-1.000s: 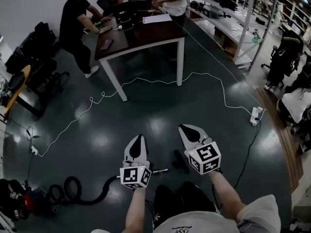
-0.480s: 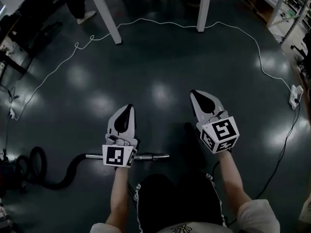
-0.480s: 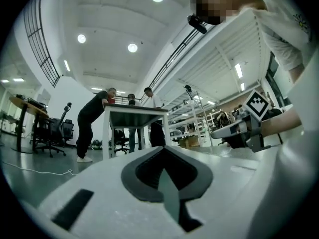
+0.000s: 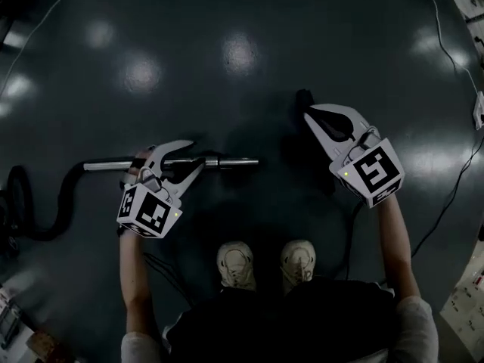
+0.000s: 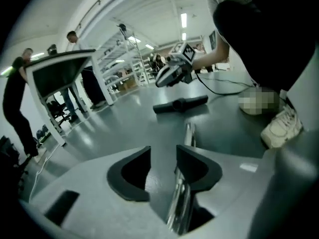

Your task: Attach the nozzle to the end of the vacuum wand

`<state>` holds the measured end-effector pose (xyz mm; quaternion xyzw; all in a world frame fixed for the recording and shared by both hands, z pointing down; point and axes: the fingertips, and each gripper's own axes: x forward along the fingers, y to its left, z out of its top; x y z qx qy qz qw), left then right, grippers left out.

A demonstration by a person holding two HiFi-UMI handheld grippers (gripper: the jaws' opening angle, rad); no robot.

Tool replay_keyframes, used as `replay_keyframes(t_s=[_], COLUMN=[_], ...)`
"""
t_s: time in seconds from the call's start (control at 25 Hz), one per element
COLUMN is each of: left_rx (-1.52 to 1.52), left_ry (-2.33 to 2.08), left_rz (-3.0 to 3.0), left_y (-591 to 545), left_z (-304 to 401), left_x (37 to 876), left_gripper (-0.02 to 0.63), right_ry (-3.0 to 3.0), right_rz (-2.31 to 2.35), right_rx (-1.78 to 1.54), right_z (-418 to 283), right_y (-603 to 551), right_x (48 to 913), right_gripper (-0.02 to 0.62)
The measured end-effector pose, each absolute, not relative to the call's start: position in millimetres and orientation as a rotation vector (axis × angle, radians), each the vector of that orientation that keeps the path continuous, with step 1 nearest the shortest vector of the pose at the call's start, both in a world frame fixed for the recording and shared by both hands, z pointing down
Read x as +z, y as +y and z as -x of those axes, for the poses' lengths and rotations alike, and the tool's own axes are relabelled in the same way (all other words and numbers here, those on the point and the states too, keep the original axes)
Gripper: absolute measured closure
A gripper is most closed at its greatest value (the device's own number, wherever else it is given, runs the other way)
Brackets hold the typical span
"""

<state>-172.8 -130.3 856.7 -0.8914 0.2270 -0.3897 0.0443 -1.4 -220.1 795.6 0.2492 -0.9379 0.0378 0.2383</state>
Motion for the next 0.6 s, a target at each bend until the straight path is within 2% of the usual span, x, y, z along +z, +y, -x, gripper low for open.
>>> replay_keyframes(t_s=[0.04, 0.08, 0.12, 0.28, 0.36, 0.4, 0.6], left_rx=[-1.283, -1.369, -1.448, -1.717, -1.787, -1.799, -1.719], left_ry=[0.633, 0.573, 0.514, 0.291, 0.21, 0.189, 0.245], left_rz=[2.701, 2.684, 2.672, 2.541, 2.485, 2.483, 2.598], left_y=[-123.3, -117.6, -112.7, -102.1, -100.0, -98.8, -100.7], left_z=[176.7, 179.1, 180.2, 185.7, 185.6, 185.0, 184.1], left_x=[867.5, 877.6, 887.4, 924.4, 937.2, 940.5, 940.7], left_gripper=[0.409, 0.37, 0.344, 0.335, 0.384, 0.42, 0.424], right_ry=[-2.535, -2.487, -2.429, -2.19, -2.138, -2.134, -2.092], right_rz=[-0.581, -0.473, -0.377, -0.206, -0.181, -0.172, -0.087], right_rx=[0.111, 0.133, 0.15, 0.038, -0.006, -0.019, -0.149], right_z=[5.5, 8.3, 9.1, -2.2, -4.8, -2.7, 19.3], right_y=[-207.5, -194.7, -183.2, -160.6, -157.4, -157.0, -153.0], right_x=[808.1, 822.8, 838.5, 887.7, 897.3, 899.6, 912.1], right_gripper=[0.558, 0.443, 0.379, 0.369, 0.391, 0.396, 0.397])
